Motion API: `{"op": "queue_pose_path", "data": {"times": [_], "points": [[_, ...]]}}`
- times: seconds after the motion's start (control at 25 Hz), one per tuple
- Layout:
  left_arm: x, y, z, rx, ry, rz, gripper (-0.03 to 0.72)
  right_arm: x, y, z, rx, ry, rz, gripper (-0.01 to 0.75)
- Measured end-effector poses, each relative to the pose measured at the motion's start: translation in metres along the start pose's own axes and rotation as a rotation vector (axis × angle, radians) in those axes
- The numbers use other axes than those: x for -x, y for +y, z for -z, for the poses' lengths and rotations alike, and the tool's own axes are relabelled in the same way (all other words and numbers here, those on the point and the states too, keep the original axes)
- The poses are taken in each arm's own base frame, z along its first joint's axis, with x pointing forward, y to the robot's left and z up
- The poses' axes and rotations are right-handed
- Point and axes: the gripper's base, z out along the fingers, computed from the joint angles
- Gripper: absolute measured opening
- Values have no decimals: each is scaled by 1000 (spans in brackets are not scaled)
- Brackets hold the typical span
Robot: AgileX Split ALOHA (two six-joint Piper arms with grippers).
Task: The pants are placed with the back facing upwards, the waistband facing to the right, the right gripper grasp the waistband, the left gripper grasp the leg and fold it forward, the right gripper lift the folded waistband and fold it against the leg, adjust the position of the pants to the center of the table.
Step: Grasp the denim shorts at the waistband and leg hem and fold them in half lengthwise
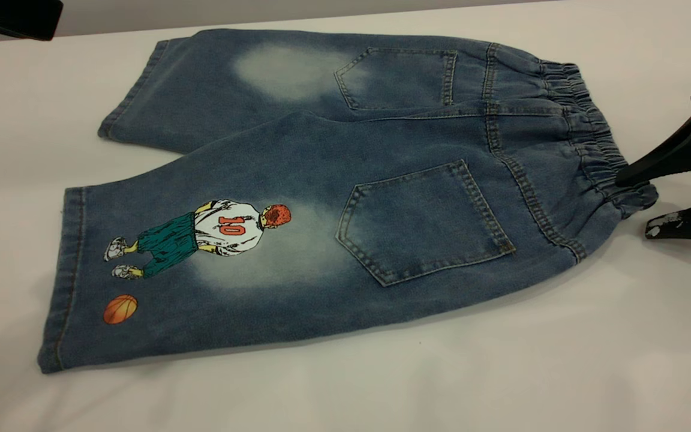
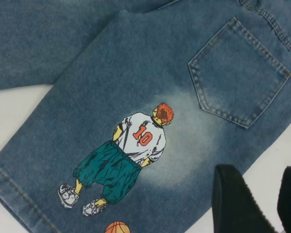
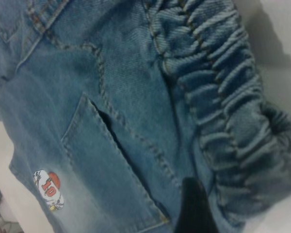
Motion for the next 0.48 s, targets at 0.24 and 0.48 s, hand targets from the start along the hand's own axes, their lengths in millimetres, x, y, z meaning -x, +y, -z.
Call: {"op": "queue_pose_path", "data": {"times": [0.24, 0.48], "points": [[0, 0, 0, 0, 0, -2, 243, 14, 6, 1, 5, -33, 14, 404], [0, 0, 0, 0, 0, -1, 243, 14, 4, 0, -30, -12, 3, 404]]}}
